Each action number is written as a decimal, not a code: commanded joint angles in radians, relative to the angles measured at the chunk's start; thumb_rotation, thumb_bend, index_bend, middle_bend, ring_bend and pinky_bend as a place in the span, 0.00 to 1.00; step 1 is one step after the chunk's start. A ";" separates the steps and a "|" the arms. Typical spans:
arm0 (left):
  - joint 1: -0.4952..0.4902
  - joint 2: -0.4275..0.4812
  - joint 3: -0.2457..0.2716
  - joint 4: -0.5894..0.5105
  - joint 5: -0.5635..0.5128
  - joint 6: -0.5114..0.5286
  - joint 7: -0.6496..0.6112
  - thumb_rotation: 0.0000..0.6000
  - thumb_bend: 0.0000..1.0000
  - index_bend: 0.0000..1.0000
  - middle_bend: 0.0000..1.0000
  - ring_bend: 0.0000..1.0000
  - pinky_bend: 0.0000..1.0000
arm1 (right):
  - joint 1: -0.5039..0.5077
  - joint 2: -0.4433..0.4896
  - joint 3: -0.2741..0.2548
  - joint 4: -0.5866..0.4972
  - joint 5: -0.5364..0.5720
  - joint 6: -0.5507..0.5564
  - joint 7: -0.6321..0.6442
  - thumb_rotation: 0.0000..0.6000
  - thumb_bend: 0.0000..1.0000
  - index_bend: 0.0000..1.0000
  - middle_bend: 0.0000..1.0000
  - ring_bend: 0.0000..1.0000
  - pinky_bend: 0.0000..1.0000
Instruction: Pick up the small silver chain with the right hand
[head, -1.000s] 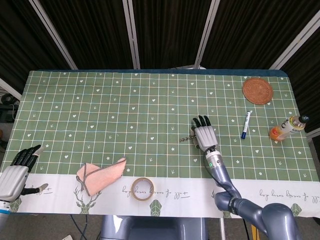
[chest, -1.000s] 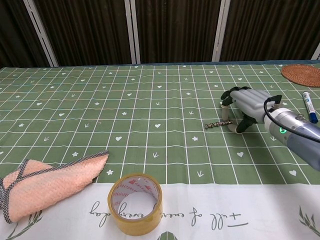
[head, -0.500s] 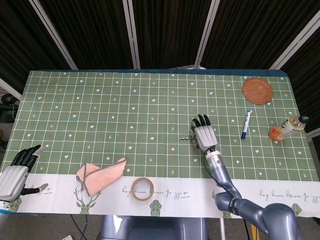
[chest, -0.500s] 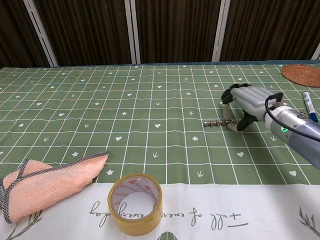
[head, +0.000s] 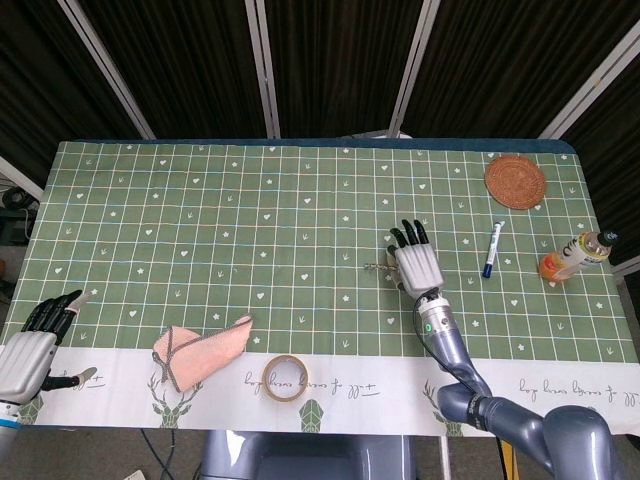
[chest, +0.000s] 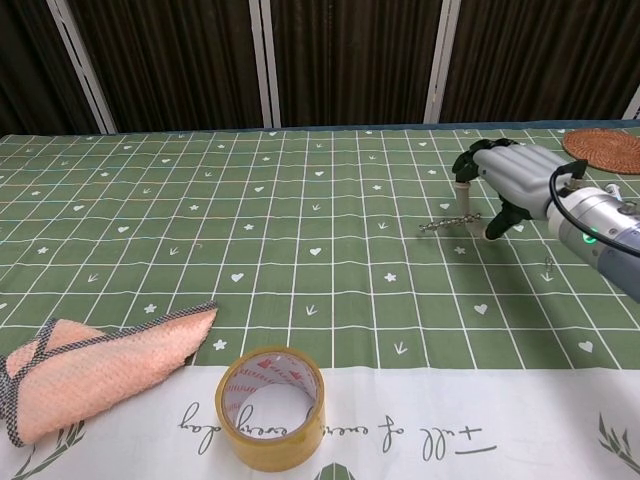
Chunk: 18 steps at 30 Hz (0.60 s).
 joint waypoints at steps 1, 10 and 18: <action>0.000 0.000 0.000 0.000 0.001 0.001 -0.001 1.00 0.09 0.00 0.00 0.00 0.00 | -0.005 0.016 -0.001 -0.019 -0.003 0.011 -0.016 1.00 0.28 0.59 0.16 0.00 0.00; 0.002 0.000 0.001 0.001 0.008 0.007 -0.002 1.00 0.09 0.00 0.00 0.00 0.00 | -0.014 0.081 -0.024 -0.071 -0.051 0.066 -0.086 1.00 0.29 0.59 0.16 0.00 0.00; 0.004 0.002 0.003 -0.001 0.012 0.013 -0.005 1.00 0.09 0.00 0.00 0.00 0.00 | -0.025 0.155 -0.071 -0.109 -0.129 0.113 -0.136 1.00 0.29 0.60 0.16 0.00 0.00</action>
